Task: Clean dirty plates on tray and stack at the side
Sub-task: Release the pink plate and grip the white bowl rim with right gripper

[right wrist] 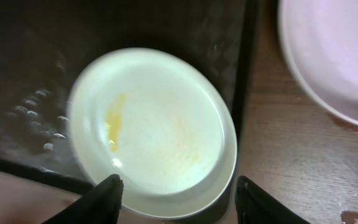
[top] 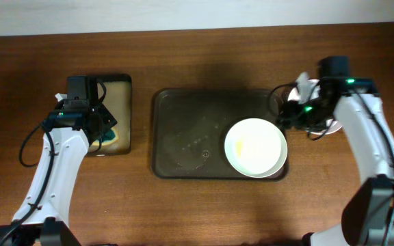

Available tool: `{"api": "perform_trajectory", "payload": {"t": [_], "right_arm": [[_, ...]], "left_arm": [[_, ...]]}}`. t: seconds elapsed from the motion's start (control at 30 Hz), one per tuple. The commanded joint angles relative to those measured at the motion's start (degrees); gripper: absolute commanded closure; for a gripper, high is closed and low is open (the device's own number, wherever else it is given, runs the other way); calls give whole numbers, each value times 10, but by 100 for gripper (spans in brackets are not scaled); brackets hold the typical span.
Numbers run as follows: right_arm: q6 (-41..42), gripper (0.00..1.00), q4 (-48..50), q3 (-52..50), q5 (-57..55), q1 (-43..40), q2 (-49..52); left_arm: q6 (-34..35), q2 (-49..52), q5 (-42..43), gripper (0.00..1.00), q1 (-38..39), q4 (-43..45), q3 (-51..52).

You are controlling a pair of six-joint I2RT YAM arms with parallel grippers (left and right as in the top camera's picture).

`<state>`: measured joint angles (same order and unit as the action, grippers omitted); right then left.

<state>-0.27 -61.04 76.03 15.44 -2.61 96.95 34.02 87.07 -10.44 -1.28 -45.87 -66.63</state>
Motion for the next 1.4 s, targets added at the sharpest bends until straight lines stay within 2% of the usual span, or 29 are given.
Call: {"api": "perform_trajectory", "payload": {"t": [0.0,0.3,0.5,0.7,0.77,1.1,1.13,1.2,1.23,1.37], "right_arm": [[10,41,31,-35,-90,35,28],[87,47,0,-51,-91,42,49],[88,47,54,-95,-91,42,49],[87,46,56,-95,-99,42,49],[87,42,56,-97,-101,42,49],[88,42,78,-114,-99,42,51],[88,43,84,-118,-99,42,51],[88,57,85,-119,-96,42,51],[88,60,86,-119,-92,42,51],[88,60,91,-119,-84,42,51]], "left_arm": [[-3,-2,2,100,-3,2,2],[-3,-2,2,100,-3,2,2],[-3,-2,4,100,-3,2,2],[-3,-2,4,100,-3,2,2],[-3,-2,4,100,-3,1,2],[-3,-2,4,100,-3,2,2],[-3,-2,4,100,-3,2,2],[-3,-2,4,100,-3,2,2],[-3,-2,4,100,-3,2,2],[-3,-2,4,100,-3,2,2]]}}
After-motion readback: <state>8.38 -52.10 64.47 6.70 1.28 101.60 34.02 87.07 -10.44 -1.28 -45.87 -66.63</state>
